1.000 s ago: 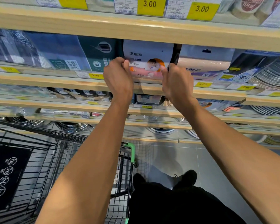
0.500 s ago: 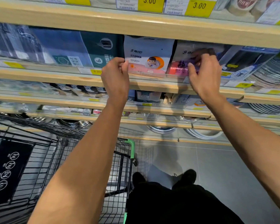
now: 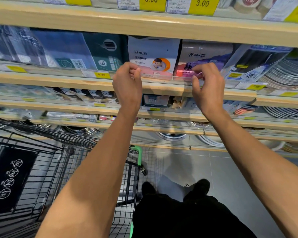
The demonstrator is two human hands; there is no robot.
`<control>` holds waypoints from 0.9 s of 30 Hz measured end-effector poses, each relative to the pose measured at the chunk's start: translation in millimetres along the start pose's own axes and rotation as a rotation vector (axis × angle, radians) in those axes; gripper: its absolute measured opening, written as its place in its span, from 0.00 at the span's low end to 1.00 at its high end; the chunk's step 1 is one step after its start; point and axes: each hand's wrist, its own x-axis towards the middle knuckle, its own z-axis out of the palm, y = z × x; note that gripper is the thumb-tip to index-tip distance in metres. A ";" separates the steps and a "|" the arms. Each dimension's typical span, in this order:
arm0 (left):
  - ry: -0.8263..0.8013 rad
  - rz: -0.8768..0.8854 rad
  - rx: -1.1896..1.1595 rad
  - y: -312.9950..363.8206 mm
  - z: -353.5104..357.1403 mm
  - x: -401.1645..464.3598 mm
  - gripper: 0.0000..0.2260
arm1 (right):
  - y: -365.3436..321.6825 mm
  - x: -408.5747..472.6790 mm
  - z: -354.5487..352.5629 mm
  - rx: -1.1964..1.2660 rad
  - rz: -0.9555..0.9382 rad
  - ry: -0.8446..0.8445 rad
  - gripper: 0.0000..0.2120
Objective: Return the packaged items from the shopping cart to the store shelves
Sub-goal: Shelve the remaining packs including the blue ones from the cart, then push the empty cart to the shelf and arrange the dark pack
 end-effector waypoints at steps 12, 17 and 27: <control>-0.085 -0.407 0.026 -65.1 -38.7 -121.8 0.06 | -68.0 -98.2 62.6 0.240 -0.263 -0.524 0.06; 0.060 -0.977 0.071 -136.8 -121.9 -221.9 0.08 | -70.7 -136.3 112.2 0.180 -0.148 -1.032 0.09; 0.570 -1.631 0.040 -148.2 -197.0 -429.9 0.18 | -17.4 -184.3 221.3 -0.002 0.093 -1.226 0.15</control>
